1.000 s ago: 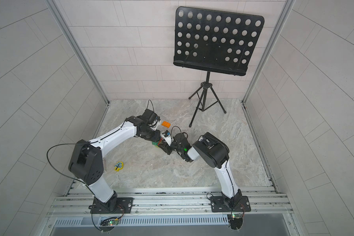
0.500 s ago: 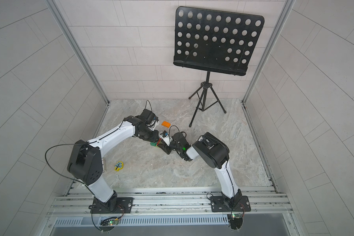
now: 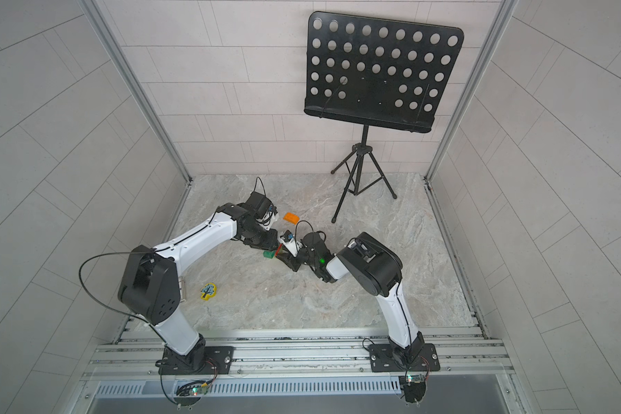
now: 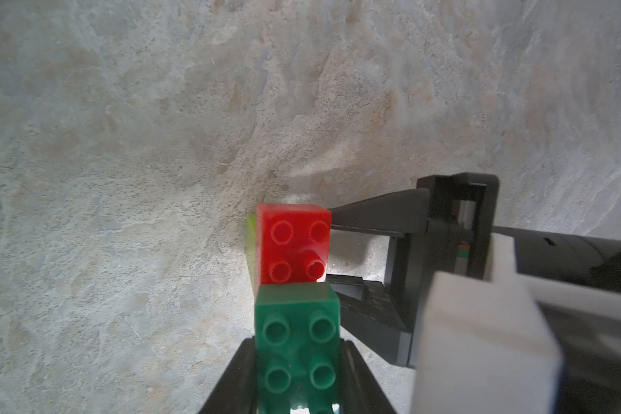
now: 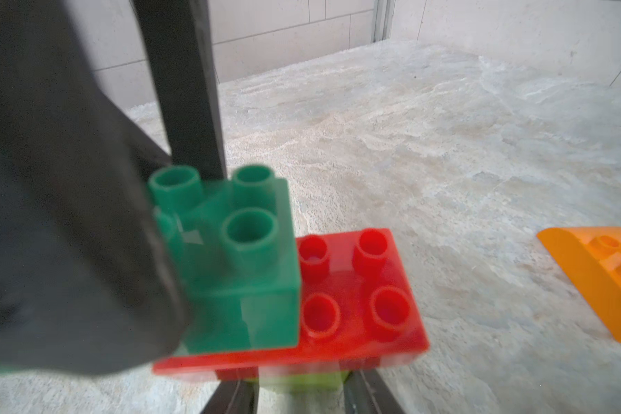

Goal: Assemble an ice cream with lego
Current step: Assemble the lego brick with the lego brick.

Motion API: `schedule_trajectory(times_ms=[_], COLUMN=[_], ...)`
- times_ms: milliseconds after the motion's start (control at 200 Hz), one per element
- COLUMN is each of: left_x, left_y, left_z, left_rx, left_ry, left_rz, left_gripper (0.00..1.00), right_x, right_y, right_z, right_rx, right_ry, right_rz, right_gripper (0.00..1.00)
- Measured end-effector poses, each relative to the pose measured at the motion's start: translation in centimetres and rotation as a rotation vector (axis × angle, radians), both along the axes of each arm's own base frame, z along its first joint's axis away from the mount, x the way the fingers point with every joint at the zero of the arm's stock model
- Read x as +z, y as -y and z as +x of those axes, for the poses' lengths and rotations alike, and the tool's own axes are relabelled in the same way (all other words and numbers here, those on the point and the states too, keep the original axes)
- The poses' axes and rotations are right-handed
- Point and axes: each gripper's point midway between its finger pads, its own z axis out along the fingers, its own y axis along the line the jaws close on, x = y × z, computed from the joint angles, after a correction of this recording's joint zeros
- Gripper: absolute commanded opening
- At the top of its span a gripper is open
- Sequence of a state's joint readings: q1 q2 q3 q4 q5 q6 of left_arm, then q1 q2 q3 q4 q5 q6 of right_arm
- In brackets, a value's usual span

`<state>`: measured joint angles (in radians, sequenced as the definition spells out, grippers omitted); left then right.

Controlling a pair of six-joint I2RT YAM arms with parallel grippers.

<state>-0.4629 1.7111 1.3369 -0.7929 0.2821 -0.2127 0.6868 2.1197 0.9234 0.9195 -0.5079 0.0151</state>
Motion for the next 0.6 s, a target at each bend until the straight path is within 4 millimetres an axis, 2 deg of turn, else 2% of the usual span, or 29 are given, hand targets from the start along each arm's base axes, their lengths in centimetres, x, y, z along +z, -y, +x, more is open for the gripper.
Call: schedule_trajectory(times_ms=[190, 440, 600], left_x=[0.15, 0.31, 0.59], left_y=[0.27, 0.39, 0.01], left_z=[0.30, 0.77, 0.88], left_rx=[0.009, 0.014, 0.031], left_ry=[0.009, 0.030, 0.066], left_rz=[-0.015, -0.020, -0.018], left_gripper=[0.00, 0.00, 0.00], right_x=[-0.23, -0.28, -0.35], right_y=[0.23, 0.47, 0.39], right_z=[0.18, 0.40, 0.21], right_rx=[-0.015, -0.026, -0.016], right_ry=[-0.008, -0.020, -0.027], right_rz=[-0.007, -0.003, -0.002], right_gripper=[0.48, 0.67, 0.72])
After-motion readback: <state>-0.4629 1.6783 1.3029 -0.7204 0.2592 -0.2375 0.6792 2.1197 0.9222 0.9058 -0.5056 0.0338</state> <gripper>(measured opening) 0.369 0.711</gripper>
